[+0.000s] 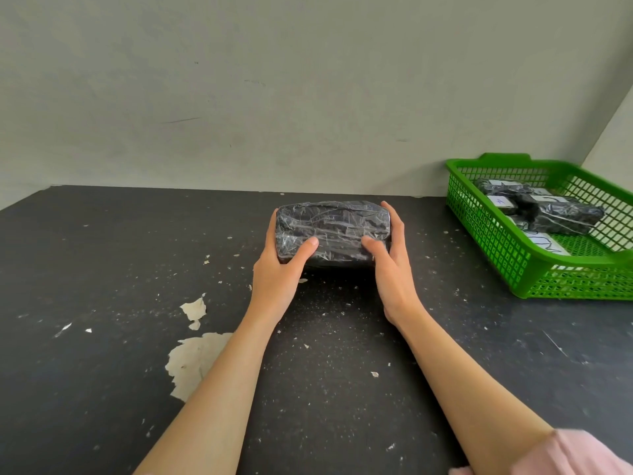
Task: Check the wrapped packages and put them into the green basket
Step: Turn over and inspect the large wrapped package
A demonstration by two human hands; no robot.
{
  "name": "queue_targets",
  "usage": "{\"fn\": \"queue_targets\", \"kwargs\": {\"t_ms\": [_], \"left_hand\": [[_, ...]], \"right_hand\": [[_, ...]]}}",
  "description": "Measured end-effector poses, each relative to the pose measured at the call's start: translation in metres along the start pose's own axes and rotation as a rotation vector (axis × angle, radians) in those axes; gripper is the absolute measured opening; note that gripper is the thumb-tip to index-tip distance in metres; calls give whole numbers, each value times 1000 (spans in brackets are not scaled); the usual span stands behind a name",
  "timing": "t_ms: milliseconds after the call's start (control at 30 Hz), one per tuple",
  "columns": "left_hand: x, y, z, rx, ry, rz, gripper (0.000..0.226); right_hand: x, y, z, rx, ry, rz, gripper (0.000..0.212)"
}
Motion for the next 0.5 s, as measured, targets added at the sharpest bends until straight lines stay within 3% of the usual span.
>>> {"fn": "queue_targets", "kwargs": {"t_ms": [133,267,333,500], "left_hand": [[-3,5,10,-192,-108,-56,76],[-44,34,7,-501,-460,-663,34],[-48,40,-9,-466,-579,-824,26],[-46,35,-20,-381,-661,-890,34]], "right_hand": [[-3,-2,-2,-5,9,-2,55],[-2,-1,-3,-28,-48,13,54],[-3,-2,-2,-33,-71,18,55],[-5,-5,-1,-25,-89,10,53]]}}
Point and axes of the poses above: each hand's wrist, its own y-axis away from the middle knuckle, its own z-axis out of the back of the hand, x = y × z, the point moved 9 cm from there along -y, towards the middle knuckle, and after that the axes turned 9 degrees about z, right-handed, at the moved point
